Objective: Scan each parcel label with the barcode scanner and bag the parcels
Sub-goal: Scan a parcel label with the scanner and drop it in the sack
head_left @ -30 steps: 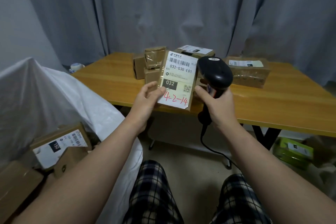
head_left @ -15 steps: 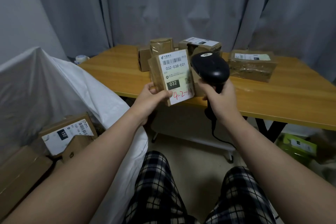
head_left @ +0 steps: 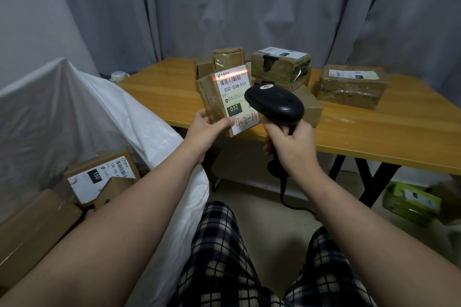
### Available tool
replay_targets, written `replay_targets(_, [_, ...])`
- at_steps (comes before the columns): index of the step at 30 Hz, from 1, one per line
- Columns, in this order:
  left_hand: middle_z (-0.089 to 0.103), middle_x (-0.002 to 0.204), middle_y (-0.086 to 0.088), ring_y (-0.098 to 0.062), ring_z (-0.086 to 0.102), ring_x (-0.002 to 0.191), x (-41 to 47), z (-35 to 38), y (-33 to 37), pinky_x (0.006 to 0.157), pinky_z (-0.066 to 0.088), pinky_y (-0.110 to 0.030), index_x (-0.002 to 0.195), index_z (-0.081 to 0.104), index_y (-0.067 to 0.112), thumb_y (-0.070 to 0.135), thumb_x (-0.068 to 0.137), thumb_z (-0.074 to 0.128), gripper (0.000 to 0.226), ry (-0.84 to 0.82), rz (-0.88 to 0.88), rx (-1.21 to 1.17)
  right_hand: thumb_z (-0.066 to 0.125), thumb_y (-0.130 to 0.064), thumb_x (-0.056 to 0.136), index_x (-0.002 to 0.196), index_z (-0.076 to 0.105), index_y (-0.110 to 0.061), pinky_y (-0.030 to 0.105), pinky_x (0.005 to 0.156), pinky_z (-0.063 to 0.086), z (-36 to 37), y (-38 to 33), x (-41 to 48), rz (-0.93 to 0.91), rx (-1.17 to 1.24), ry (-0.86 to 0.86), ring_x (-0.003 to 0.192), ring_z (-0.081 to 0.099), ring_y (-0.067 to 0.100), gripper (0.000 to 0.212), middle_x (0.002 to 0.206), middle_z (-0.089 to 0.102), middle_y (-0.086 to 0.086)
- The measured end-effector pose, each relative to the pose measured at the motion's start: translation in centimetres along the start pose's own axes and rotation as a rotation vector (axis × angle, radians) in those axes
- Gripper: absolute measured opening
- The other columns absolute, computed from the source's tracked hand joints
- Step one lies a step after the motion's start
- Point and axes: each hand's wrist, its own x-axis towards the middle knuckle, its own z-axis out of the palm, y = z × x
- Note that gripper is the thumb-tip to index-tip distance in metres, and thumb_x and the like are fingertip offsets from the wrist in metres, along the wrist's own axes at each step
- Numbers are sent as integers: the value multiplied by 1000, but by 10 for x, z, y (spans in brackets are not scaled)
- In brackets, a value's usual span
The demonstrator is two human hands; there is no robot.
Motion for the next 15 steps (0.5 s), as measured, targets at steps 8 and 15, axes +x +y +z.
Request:
replay_targets(8, [66,119,-2,-15,63,107,0,-1,-2,82,53,-26,129,37,18,25,77,80,68,32,-14,-23,66,-19,91,88,63,-9,23,49,49,1,1,-2,0,-13,-23,51,63,14,10,61,60,0])
replay_targets(15, [65,121,-1,-13,63,106,-2,1,0,66,46,-17,126,37,20,25,78,79,63,46,-24,-26,65,-20,91,93,64,-7,23,49,49,0,4,-3,13,-16,-30,52,62,14,13,62,61,2])
